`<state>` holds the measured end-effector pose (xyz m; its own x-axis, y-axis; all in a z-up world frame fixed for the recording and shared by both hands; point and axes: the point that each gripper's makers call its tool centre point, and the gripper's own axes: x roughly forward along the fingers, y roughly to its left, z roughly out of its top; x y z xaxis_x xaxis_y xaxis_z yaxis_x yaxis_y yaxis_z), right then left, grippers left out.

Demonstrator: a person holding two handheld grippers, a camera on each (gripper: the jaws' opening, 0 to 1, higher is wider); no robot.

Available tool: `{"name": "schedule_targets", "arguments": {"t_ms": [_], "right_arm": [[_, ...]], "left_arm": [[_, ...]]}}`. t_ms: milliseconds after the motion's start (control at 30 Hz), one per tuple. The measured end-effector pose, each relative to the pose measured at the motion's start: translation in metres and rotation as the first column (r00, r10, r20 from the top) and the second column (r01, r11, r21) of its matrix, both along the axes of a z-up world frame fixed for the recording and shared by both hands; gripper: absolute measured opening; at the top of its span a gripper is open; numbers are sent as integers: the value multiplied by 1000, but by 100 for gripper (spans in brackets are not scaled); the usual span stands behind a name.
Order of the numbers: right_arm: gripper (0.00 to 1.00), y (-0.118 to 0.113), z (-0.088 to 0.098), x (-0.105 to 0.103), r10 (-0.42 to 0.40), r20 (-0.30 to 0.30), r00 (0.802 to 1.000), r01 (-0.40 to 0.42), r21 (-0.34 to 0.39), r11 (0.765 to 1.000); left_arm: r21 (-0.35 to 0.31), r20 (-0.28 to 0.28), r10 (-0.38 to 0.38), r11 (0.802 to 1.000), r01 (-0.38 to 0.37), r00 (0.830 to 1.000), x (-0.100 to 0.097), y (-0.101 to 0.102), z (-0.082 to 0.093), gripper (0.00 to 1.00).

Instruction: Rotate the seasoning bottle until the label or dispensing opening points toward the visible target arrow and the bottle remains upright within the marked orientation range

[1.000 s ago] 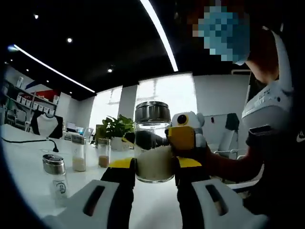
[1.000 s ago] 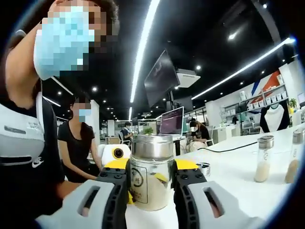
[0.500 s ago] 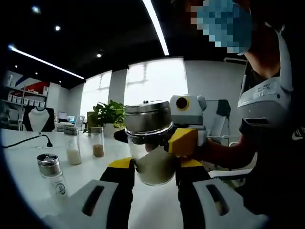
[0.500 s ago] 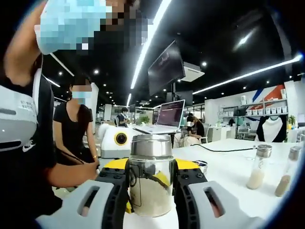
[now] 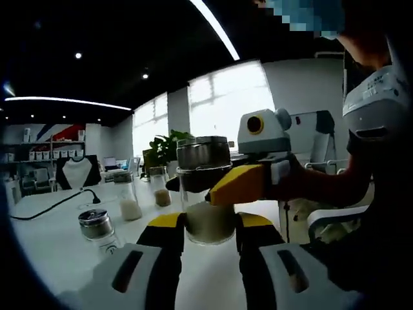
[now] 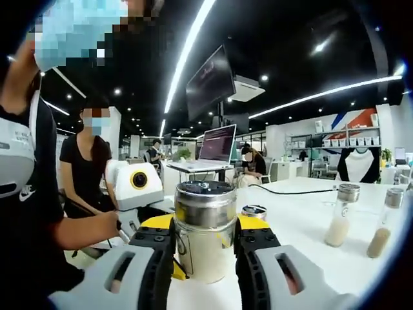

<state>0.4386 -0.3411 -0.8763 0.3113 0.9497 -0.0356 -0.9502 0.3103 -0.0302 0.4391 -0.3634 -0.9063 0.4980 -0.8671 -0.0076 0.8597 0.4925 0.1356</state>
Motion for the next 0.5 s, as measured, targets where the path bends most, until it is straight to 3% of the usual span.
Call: {"name": "schedule_targets", "arguments": {"t_ms": [100, 333, 500], "right_arm": [[32, -1, -1, 3, 12, -48, 999, -10, 40, 999], [32, -1, -5, 11, -6, -47, 999, 6, 4, 1000], [32, -1, -11, 23, -31, -48, 998, 30, -32, 999]], "left_arm": [[-5, -17, -6, 1000, 6, 1000, 0, -2, 0, 33], [18, -1, 40, 999, -40, 999, 7, -2, -4, 34], [119, 38, 133, 983, -137, 990, 16, 8, -15, 55]]}}
